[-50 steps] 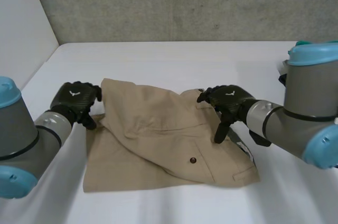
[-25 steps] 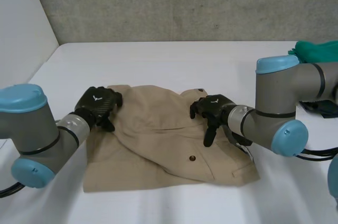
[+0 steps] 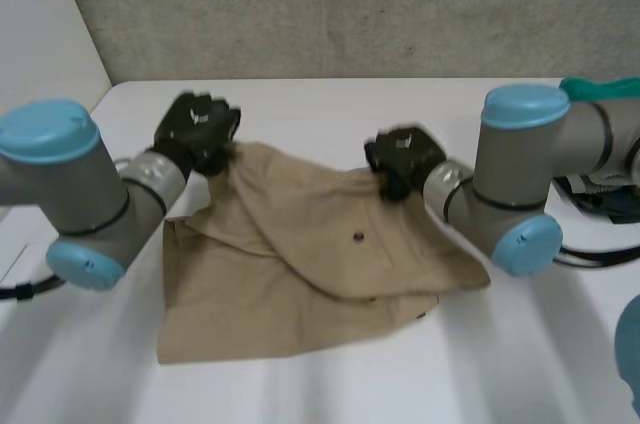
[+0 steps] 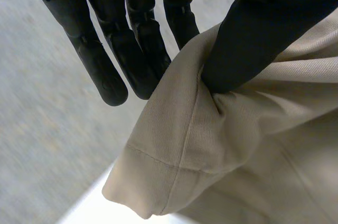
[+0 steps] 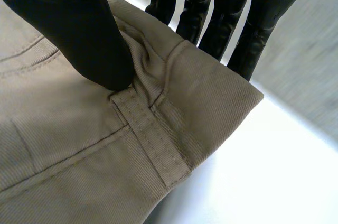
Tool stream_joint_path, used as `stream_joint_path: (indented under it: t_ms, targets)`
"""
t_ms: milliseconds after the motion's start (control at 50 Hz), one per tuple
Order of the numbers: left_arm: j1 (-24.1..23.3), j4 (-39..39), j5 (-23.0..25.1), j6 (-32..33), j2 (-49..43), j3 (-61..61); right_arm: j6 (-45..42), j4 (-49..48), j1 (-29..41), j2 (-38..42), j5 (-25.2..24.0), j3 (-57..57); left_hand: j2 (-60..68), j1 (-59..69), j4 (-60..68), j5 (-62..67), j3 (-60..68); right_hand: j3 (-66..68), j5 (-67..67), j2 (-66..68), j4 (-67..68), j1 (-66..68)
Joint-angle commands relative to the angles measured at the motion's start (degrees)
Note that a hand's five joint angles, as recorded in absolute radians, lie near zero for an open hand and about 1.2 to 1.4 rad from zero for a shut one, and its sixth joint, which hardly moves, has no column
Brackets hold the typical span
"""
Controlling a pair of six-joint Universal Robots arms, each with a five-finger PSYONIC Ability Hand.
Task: Fold the laundry.
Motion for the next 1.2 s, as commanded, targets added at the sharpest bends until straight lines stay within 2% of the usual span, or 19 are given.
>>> stream_joint_path:
  t_ms: [20,60,80,120,180,240,360,500,580,680,800,900,1040,1200]
  targets:
    - [-0.52,1.72,-0.6,-0.02,0.35,14.85,-3.17,-21.84,-0.15,-5.9,3.86,-4.11,11.66,14.9,11.46,13.99,12.18,12.68,14.7,12.63,12.06,23.04]
    - [-0.44,4.52,-3.32,-0.19,0.44,21.44,-3.96,-29.05,-0.06,-7.22,5.0,-4.38,11.66,14.9,11.46,13.99,12.18,12.68,14.7,12.63,12.06,23.04]
    - [-0.52,6.1,-4.46,-0.28,0.53,23.46,-4.23,-35.78,-0.06,-8.53,6.32,-4.72,11.66,14.9,11.46,13.99,12.18,12.68,14.7,12.63,12.06,23.04]
    - [-0.79,11.62,-7.62,-0.72,0.79,28.29,-4.23,-41.62,-0.32,-9.68,6.85,-5.25,11.66,14.9,11.46,13.99,12.18,12.68,14.7,12.63,12.06,23.04]
    - [-1.14,16.48,-9.13,-2.21,2.28,30.6,-4.06,-48.06,-0.67,-11.44,7.12,-6.57,11.66,14.9,11.46,13.99,12.18,12.68,14.7,12.63,12.06,23.04]
    - [-1.32,20.7,-9.22,-5.28,5.97,30.25,-3.71,-48.42,-0.85,-11.62,6.86,-8.93,11.66,14.9,11.46,13.99,12.18,12.68,14.7,12.63,12.06,23.04]
    - [-0.52,21.32,-9.05,-8.45,9.66,21.92,-3.7,-47.37,-0.85,-11.62,6.68,-8.78,11.66,14.9,11.46,13.99,12.18,12.68,14.7,12.63,12.06,23.04]
    - [-1.58,21.15,-8.78,-8.19,11.33,6.71,-4.67,-40.78,-0.76,-12.93,6.5,0.97,11.66,14.9,11.46,13.99,12.18,12.68,14.7,12.63,12.06,23.04]
    - [-1.67,19.83,-8.69,-7.93,13.71,-6.82,-6.33,-32.01,-0.41,-15.39,6.16,10.8,11.66,14.9,11.46,13.99,12.18,12.68,14.7,12.63,12.06,23.04]
    - [-2.63,13.7,-8.52,-5.21,19.4,-20.78,-10.02,-21.02,-0.67,-17.68,4.66,18.64,11.66,14.9,11.46,13.99,12.18,12.68,14.7,12.63,12.06,23.04]
    - [-4.83,2.71,-8.6,-0.29,24.69,-29.07,-16.43,-4.69,-1.02,-19.61,1.76,26.2,11.66,14.9,11.46,13.99,12.18,12.68,14.7,12.63,12.06,23.04]
    - [-8.86,-12.47,-9.13,3.58,28.29,-32.76,-19.52,5.45,-1.9,-23.48,2.02,30.16,11.66,14.9,11.46,13.99,12.18,12.68,14.7,12.63,12.06,23.04]
    - [-12.21,-32.87,-8.96,5.17,30.06,-34.52,-25.05,17.4,-2.43,-29.28,1.58,37.89,11.66,14.9,11.46,13.99,12.18,12.68,14.7,12.63,12.06,23.04]
    - [-12.56,-33.7,-8.96,4.99,30.85,-33.65,-29.02,16.36,-4.28,-31.39,1.58,44.66,7.66,10.91,7.46,9.99,8.19,12.68,14.7,12.63,12.06,23.04]
